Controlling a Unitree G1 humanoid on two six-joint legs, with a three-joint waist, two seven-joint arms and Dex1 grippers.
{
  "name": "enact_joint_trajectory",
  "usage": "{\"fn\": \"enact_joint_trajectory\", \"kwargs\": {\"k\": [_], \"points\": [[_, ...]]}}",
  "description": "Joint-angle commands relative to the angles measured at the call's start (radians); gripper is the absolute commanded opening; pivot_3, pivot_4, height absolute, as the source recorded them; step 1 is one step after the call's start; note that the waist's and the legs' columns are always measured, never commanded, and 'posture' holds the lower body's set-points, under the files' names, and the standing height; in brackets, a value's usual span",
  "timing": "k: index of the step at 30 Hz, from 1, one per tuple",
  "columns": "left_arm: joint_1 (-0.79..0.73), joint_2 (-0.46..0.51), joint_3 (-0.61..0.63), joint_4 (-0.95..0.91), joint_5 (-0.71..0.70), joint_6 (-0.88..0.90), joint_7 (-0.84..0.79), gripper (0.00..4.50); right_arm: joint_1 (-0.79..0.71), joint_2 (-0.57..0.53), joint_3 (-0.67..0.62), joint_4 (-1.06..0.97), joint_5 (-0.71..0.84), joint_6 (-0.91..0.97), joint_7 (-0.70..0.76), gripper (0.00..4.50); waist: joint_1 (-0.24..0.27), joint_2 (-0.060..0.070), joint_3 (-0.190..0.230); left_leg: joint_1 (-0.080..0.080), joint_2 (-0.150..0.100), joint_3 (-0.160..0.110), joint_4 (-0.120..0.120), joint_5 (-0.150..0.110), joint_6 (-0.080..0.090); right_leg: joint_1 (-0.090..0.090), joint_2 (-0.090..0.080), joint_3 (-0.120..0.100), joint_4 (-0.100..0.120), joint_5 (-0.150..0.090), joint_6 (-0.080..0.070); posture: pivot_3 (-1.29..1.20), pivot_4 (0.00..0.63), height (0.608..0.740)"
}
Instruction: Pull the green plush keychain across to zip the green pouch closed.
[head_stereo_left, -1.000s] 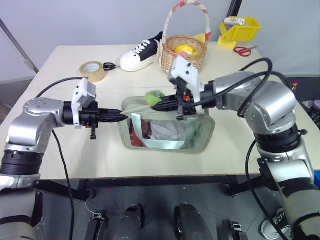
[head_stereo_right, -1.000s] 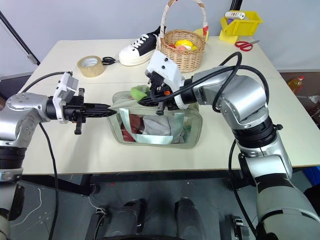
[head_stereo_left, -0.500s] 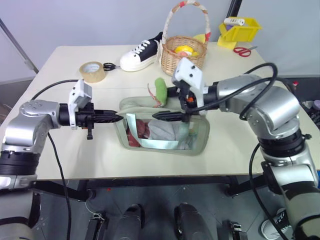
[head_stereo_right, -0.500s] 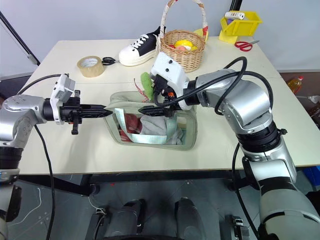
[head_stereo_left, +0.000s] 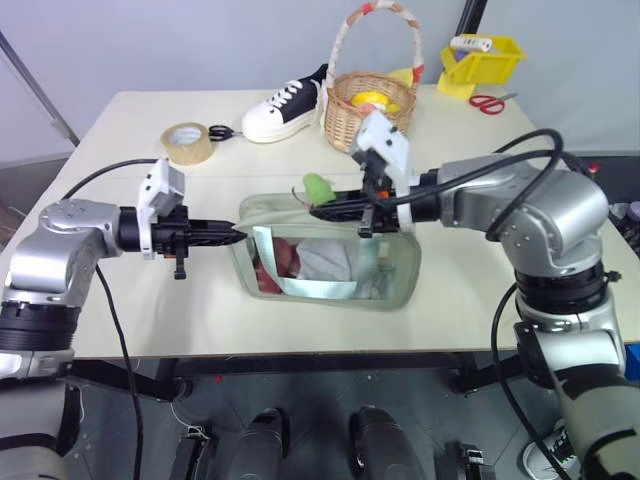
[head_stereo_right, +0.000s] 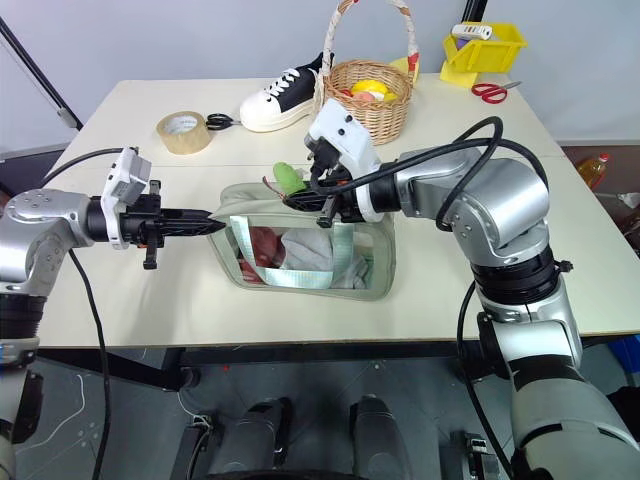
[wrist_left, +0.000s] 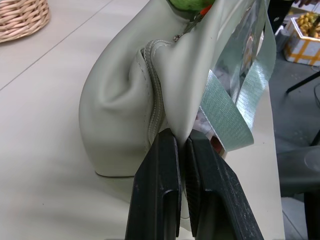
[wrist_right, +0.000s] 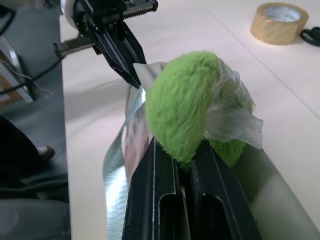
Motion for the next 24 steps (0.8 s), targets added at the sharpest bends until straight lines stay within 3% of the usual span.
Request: {"fn": "enact_joint_trajectory", "kwargs": {"k": [1, 8, 15, 18, 21, 24], "points": [[0.012, 0.020, 0.006, -0.002, 0.020, 0.005, 0.004, 0.00, -0.007, -0.013, -0.123, -0.012, 0.046, 0.027, -0.025, 0.07, -0.001, 0.000, 0.000, 0.000, 0.000, 0.000, 0.000, 0.000, 0.000, 0.000, 0.000, 0.000, 0.000, 0.000, 0.000, 0.00, 0.150, 0.695], [0.016, 0.017, -0.001, -0.001, 0.028, -0.001, 0.007, 0.00, 0.028, -0.021, -0.139, -0.035, 0.099, 0.068, -0.058, 0.07, -0.001, 0.000, 0.000, 0.000, 0.000, 0.000, 0.000, 0.000, 0.000, 0.000, 0.000, 0.000, 0.000, 0.000, 0.000, 0.00, 0.150, 0.695], [0.022, 0.018, -0.008, -0.004, 0.033, -0.007, 0.005, 0.00, 0.055, 0.082, -0.189, 0.015, 0.158, 0.123, -0.148, 0.07, -0.002, 0.000, 0.000, 0.000, 0.000, 0.000, 0.000, 0.000, 0.000, 0.000, 0.000, 0.000, 0.000, 0.000, 0.000, 0.00, 0.150, 0.695], [0.034, 0.021, -0.001, -0.017, 0.027, 0.000, 0.005, 0.00, 0.076, 0.082, -0.182, -0.009, 0.166, 0.122, -0.154, 1.09, -0.003, 0.000, 0.000, 0.001, 0.000, 0.000, -0.001, 0.000, 0.000, 0.001, 0.000, 0.000, 0.000, 0.000, 0.000, 0.00, 0.150, 0.695], [0.044, 0.026, 0.006, -0.028, 0.023, 0.009, 0.004, 0.00, 0.077, 0.092, -0.196, -0.003, 0.183, 0.136, -0.166, 2.58, -0.007, 0.000, 0.000, 0.003, 0.000, 0.001, -0.001, 0.000, 0.000, 0.002, 0.000, 0.001, 0.000, 0.000, 0.000, 0.00, 0.150, 0.695], [0.044, 0.025, 0.007, -0.031, 0.024, 0.013, 0.004, 0.00, 0.070, 0.110, -0.219, 0.009, 0.205, 0.148, -0.181, 2.58, -0.009, 0.000, 0.000, 0.004, 0.000, 0.000, -0.002, 0.000, 0.000, 0.003, 0.001, 0.001, 0.000, 0.000, 0.000, 0.00, 0.150, 0.695]]}}
